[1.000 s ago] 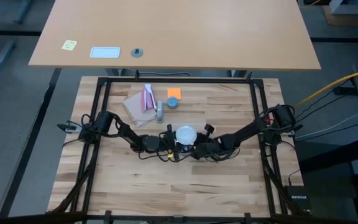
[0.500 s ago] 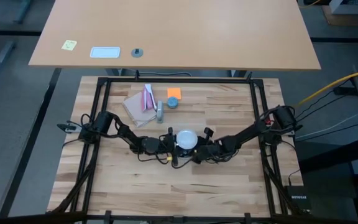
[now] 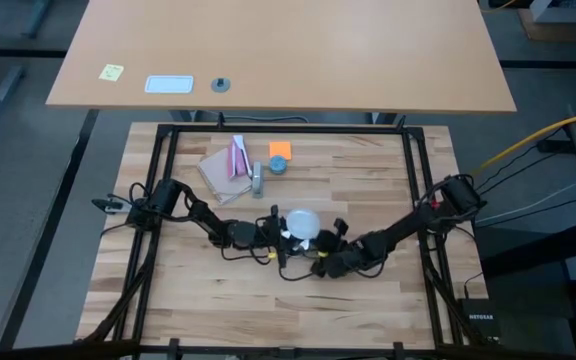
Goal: Screw lightbulb
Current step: Remove the white lightbulb from the silver lamp
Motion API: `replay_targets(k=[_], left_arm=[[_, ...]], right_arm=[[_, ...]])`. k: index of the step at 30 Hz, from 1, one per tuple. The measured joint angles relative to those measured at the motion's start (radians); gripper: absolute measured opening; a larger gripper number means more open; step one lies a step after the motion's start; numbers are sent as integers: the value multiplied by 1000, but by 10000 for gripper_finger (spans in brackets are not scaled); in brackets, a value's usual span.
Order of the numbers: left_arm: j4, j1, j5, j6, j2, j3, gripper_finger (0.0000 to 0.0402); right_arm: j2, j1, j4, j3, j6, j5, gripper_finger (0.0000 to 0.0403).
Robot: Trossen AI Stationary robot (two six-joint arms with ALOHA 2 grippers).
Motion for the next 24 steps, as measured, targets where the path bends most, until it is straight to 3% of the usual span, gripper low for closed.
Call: replay_targets(k=[8, 12, 17, 24], left_arm=[[-14, 6, -25, 10, 2, 0, 153], [-15, 5, -23, 6, 2, 0, 153], [-14, 0, -18, -3, 2, 0, 153], [-14, -16, -19, -6, 2, 0, 153]], right_arm=[[-3, 22, 161, 13, -53, 26, 9], [-3, 19, 137, 35, -147, 73, 9], [-3, 6, 37, 37, -143, 161, 9], [-3, -71, -78, 37, -125, 135, 9]])
